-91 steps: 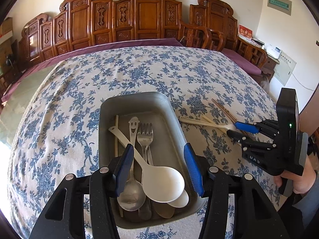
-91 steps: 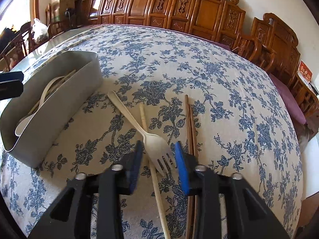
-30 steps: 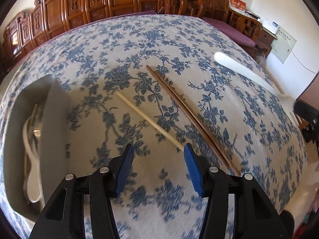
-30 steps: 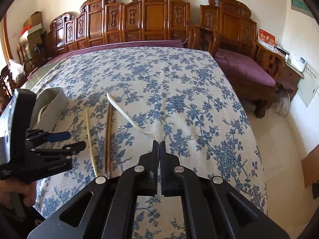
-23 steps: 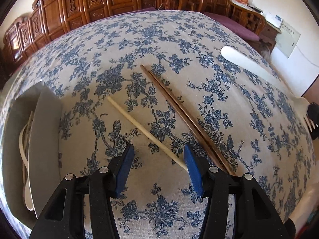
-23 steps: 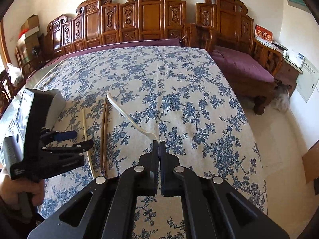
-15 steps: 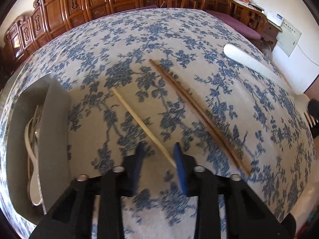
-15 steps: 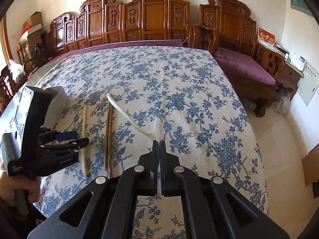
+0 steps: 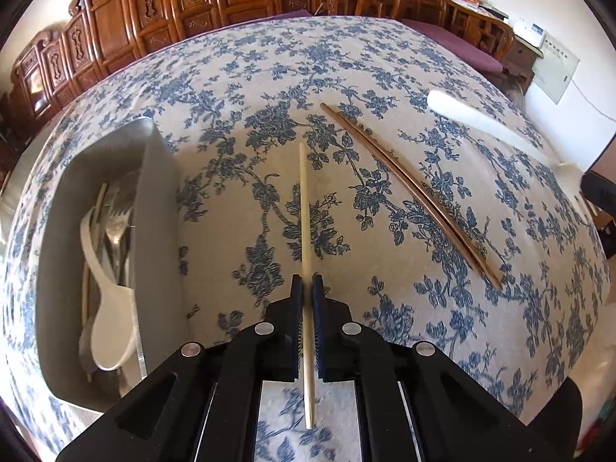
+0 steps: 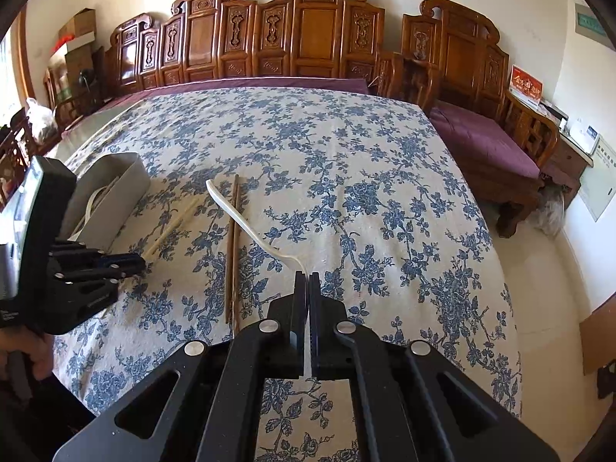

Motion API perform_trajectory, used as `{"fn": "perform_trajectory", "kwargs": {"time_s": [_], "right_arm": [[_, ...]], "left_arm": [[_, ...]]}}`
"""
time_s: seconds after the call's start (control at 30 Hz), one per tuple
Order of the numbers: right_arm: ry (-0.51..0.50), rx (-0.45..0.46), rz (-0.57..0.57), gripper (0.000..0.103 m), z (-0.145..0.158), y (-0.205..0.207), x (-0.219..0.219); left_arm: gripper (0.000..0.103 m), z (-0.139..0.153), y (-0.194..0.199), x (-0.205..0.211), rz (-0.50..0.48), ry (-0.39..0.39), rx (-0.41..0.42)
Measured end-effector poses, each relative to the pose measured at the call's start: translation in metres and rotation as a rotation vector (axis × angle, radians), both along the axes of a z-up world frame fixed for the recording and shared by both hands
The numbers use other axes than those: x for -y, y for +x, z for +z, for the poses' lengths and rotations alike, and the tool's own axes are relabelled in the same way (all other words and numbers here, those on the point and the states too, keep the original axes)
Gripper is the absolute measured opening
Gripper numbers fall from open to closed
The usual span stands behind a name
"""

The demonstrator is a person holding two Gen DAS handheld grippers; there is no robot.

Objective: Organize utensils
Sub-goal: 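Carry the chopstick into the tray and open the left gripper while the right holds the fork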

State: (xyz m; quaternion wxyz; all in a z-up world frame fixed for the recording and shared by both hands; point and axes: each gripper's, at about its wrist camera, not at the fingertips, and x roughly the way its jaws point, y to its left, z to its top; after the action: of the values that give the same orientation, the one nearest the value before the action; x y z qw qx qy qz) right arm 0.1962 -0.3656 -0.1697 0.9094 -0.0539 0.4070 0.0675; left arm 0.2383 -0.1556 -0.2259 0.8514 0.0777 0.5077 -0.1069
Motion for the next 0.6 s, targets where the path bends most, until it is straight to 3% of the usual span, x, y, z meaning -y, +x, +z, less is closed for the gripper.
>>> {"fn": "perform_trajectory", "kwargs": {"time_s": [0.6], "right_arm": [[0.013,0.008,0.028,0.002,0.006,-0.001,-0.042]], "left_arm": [[0.004,0.067,-0.022,-0.064,0.013,-0.031,0.136]]}}
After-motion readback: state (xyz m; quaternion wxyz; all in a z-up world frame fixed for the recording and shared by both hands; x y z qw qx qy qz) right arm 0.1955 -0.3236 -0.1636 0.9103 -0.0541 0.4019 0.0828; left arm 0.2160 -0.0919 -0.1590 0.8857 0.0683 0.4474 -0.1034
